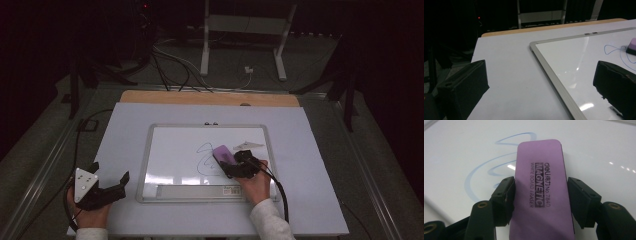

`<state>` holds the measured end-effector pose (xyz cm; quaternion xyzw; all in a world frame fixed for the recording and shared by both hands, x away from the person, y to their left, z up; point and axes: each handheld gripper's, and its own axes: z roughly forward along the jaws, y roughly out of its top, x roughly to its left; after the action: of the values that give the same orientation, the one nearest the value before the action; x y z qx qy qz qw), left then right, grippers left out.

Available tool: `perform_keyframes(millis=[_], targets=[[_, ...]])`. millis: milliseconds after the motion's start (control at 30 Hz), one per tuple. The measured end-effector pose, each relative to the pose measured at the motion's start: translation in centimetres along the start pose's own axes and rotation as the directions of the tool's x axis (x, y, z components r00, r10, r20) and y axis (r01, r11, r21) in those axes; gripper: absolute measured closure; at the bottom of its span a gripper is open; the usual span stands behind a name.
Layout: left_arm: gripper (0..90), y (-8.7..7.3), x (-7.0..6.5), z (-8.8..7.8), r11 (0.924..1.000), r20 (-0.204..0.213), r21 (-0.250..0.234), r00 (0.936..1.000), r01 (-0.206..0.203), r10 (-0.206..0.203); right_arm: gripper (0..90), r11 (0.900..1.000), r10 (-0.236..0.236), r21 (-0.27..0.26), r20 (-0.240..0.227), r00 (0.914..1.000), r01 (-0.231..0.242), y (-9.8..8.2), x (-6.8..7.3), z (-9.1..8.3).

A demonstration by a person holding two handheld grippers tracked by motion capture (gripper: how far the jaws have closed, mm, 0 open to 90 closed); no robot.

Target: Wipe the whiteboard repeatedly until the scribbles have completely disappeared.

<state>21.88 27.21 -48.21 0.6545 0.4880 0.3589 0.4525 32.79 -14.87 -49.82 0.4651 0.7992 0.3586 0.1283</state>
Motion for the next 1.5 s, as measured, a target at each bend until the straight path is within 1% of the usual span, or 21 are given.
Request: perform_keyframes(millis=[67, 100, 167, 267, 333, 400, 467, 533, 667, 733, 800, 867, 967, 1067, 1133, 1233, 1267, 1333, 1367, 1400, 1500], targets=[[0.6, 0.0, 0.0, 0.0, 1.0, 0.001, -0.002, 1.0, 0.001, -0.001, 40.9, 1.0, -0.028, 0.002, -0.026, 0.9993, 0.028, -0.2, 0.9, 0.0], [0.6, 0.0, 0.0, 0.0, 1.0, 0.001, 0.0, 1.0, 0.0, 0.0, 40.9, 0.999, -0.034, 0.005, -0.026, 0.9991, 0.034, -0.2, 1.1, 0.0], [0.6, 0.0, 0.0, 0.0, 1.0, 0.001, -0.001, 1.0, 0.002, -0.002, 41.0, 1.0, -0.029, 0.006, -0.028, 0.9992, 0.029, -0.1, 0.9, 0.0], [0.6, 0.0, 0.1, -0.1, 1.0, -0.001, -0.005, 1.0, 0.007, -0.007, 41.0, 1.0, -0.006, 0.006, 0.043, 0.9991, 0.006, 0.1, -0.3, -0.2], [0.6, -0.1, 0.1, 0.0, 1.0, -0.001, -0.005, 1.0, 0.008, -0.008, 41.0, 0.999, 0.038, 0.0, 0.076, 0.9964, -0.038, 0.2, -1.6, -0.3], [0.6, 0.0, 0.1, 0.0, 1.0, 0.0, -0.002, 1.0, 0.003, -0.003, 41.0, 0.998, 0.068, -0.002, 0.085, 0.9941, -0.068, 0.2, -2.5, -0.5], [0.6, 0.0, 0.0, 0.0, 1.0, 0.0, 0.0, 1.0, 0.002, -0.002, 41.0, 0.998, 0.056, 0.0, 0.095, 0.9939, -0.056, 0.2, -2.2, -0.4], [0.6, 0.0, -0.1, 0.1, 1.0, 0.001, 0.001, 1.0, 0.0, 0.0, 41.0, 0.999, 0.046, 0.001, 0.062, 0.9971, -0.046, 0.2, -1.5, -0.2], [0.6, 0.0, -0.1, 0.1, 1.0, 0.002, 0.0, 1.0, -0.002, 0.002, 41.0, 1.0, -0.018, 0.004, -0.008, 0.9998, 0.018, 0.4, 1.0, 0.5], [0.6, 0.0, 0.0, 0.0, 1.0, 0.001, 0.0, 1.0, 0.0, 0.0, 41.0, 0.997, -0.072, 0.011, -0.048, 0.9962, 0.073, 0.5, 2.1, 0.8], [0.6, 0.0, 0.0, 0.0, 1.0, 0.001, -0.002, 1.0, 0.003, -0.003, 41.0, 0.996, -0.089, 0.021, -0.085, 0.9923, 0.092, 0.7, 2.9, 1.1], [0.6, 0.0, 0.1, 0.0, 1.0, 0.002, -0.001, 1.0, 0.003, -0.003, 41.0, 0.993, -0.112, 0.022, -0.108, 0.9878, 0.115, 0.8, 3.5, 1.3], [0.6, 0.0, 0.1, 0.0, 1.0, 0.002, -0.002, 1.0, 0.002, -0.002, 41.0, 0.993, -0.115, 0.023, -0.113, 0.9869, 0.118, 0.9, 3.4, 1.4], [0.6, 0.0, 0.1, 0.0, 1.0, 0.001, -0.004, 1.0, 0.005, -0.005, 41.0, 0.997, -0.069, 0.021, -0.048, 0.9964, 0.07, 1.2, 2.4, 1.4], [0.6, 0.0, 0.1, 0.0, 1.0, 0.001, -0.006, 1.0, 0.008, -0.008, 41.1, 1.0, -0.025, 0.018, 0.002, 0.9997, 0.025, 1.3, 1.4, 1.4], [0.6, -0.1, 0.2, 0.0, 1.0, 0.001, 0.0, 1.0, 0.004, -0.004, 41.1, 1.0, 0.023, 0.016, 0.092, 0.9955, -0.024, 1.5, 0.3, 1.2], [0.6, -0.1, 0.1, 0.0, 1.0, 0.002, 0.0, 1.0, 0.004, -0.004, 41.1, 0.999, 0.035, 0.019, 0.09, 0.9954, -0.036, 1.6, 0.2, 1.2], [0.6, 0.0, 0.1, 0.1, 1.0, 0.003, -0.001, 1.0, 0.002, -0.002, 41.1, 1.0, 0.023, 0.018, 0.104, 0.9944, -0.025, 1.6, 0.5, 1.2], [0.6, 0.0, 0.0, 0.1, 1.0, 0.003, 0.0, 1.0, 0.002, -0.002, 41.1, 1.0, 0.016, 0.02, 0.085, 0.9963, -0.018, 1.5, 0.7, 1.2], [0.6, 0.0, 0.0, 0.1, 1.0, 0.003, 0.001, 1.0, 0.0, 0.0, 41.0, 1.0, 0.017, 0.023, 0.045, 0.9989, -0.018, 1.5, 0.9, 1.3], [0.6, 0.0, 0.0, 0.1, 1.0, 0.004, 0.004, 1.0, -0.004, 0.004, 41.0, 0.999, -0.026, 0.027, -0.016, 0.9995, 0.027, 1.4, 2.2, 1.5]])
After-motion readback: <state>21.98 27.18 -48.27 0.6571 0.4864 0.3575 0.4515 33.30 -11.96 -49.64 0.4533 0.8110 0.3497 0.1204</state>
